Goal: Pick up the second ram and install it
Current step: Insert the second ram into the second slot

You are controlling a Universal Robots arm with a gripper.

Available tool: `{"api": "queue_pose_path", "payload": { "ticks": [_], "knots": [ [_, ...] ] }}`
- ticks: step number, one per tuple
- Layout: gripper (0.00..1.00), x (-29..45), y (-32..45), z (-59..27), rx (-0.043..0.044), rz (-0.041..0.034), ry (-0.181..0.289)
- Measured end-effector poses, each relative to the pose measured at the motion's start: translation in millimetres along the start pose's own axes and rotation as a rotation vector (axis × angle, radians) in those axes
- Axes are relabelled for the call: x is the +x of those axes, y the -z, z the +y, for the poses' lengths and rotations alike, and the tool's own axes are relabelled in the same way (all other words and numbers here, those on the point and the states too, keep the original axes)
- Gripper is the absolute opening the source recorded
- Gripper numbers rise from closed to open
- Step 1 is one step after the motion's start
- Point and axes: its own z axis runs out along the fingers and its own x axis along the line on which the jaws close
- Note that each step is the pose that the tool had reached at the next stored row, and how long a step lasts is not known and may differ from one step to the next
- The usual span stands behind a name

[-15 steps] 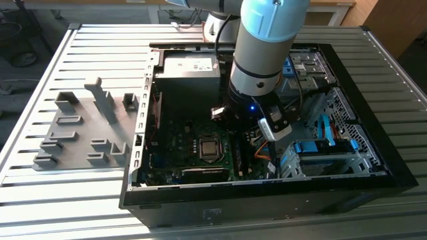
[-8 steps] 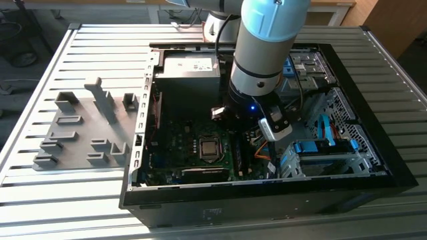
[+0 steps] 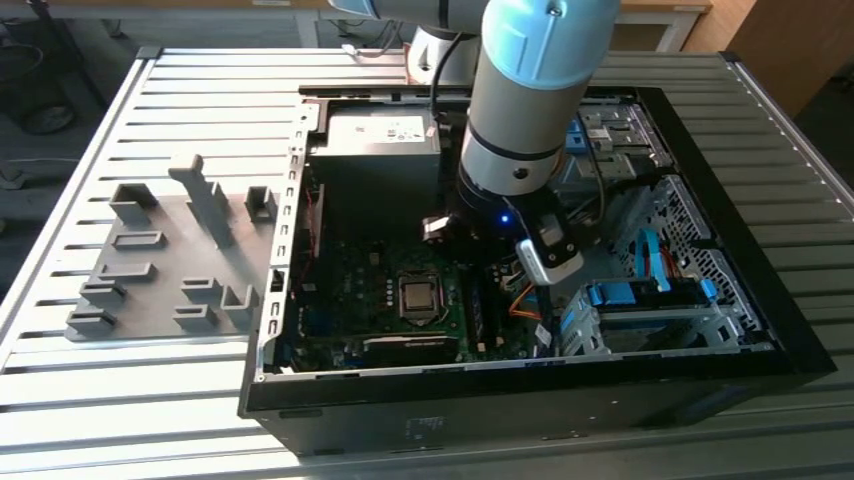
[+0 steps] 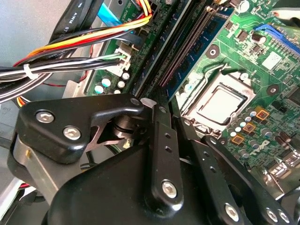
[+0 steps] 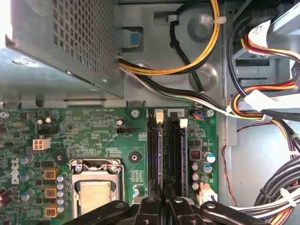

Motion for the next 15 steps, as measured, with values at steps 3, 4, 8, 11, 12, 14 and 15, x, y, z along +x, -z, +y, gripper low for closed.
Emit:
{"api": "queue_pose_path", "payload": {
  "ticks": [3,4,8,11,12,14,15],
  "knots": [
    [0.14,0.0,-0.5,0.0,-0.0022,0.0001,0.000],
    [0.14,0.0,-0.6,0.1,-0.0025,0.0001,0.000],
    [0.14,0.0,0.0,0.1,-0.0034,0.0001,0.000],
    [0.14,0.0,0.1,0.1,-0.0032,0.0001,0.000],
    [0.14,0.0,0.2,0.0,-0.0032,0.0001,0.000],
    [0.14,0.0,0.3,0.1,-0.0032,0.0001,0.000],
    [0.14,0.0,0.4,0.1,-0.0033,0.0001,0.000]
  ]
}}
